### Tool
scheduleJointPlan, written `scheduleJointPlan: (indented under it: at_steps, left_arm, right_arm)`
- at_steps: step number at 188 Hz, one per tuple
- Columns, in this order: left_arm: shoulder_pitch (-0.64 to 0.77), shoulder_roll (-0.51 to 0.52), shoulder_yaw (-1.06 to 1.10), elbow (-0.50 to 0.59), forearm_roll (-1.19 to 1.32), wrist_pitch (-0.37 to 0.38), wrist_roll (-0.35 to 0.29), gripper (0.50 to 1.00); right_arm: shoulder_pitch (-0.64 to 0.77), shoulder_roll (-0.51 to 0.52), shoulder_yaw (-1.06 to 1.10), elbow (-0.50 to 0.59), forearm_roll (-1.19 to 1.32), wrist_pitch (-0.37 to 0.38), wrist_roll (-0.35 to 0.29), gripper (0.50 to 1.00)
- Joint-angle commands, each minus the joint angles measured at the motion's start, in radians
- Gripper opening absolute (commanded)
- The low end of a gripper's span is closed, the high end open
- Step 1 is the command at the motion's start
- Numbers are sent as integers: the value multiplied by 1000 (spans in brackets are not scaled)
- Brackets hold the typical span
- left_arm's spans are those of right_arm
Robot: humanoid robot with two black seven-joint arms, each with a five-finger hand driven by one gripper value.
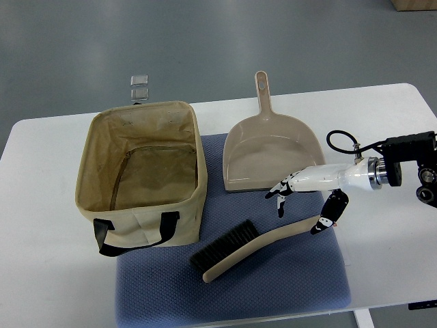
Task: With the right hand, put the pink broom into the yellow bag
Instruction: 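Reach the right hand over the dustpan down to the brush handle, then close the right hand fingers around the beige brush handle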
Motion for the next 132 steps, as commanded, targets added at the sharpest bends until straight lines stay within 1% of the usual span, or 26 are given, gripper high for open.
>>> scheduleJointPlan:
  at_steps: [1,14,32,68,90,100,106,111,119,123,128,132]
  left_arm:
    - [0,0,0,0,0,0,1,1000]
    - [0,0,0,0,0,0,1,1000]
    - [0,0,0,0,0,0,-1,1000]
    - [0,0,0,0,0,0,1,1000]
    - [0,0,0,0,0,0,1,1000]
    - [0,0,0,0,0,0,1,1000]
    - [0,0,0,0,0,0,1,1000]
    - [0,0,0,0,0,0,1,1000]
    - [0,0,0,0,0,0,-1,1000]
    - [0,0,0,0,0,0,-1,1000]
    - [0,0,0,0,0,0,1,1000]
    - [0,0,0,0,0,0,-1,1000]
  right_arm:
    - [-33,26,0,-1,-26,-35,-31,928]
    - [-58,38,2,1,-58,-60,-46,928]
    - [-72,49,2,1,-78,-92,-51,928]
    - [-78,49,2,-5,-98,-109,-52,926]
    - [-79,49,2,-9,-106,-112,-52,913]
    - [-84,48,2,-9,-106,-112,-52,905]
    - [-85,49,2,-9,-107,-112,-52,893]
    - [-85,49,2,-10,-107,-112,-52,872]
    - [-85,49,2,-9,-112,-112,-52,866]
    - [-87,51,2,-10,-118,-112,-52,858]
    - [-90,51,3,-10,-126,-113,-52,836]
    - [-93,54,3,-12,-129,-116,-52,832]
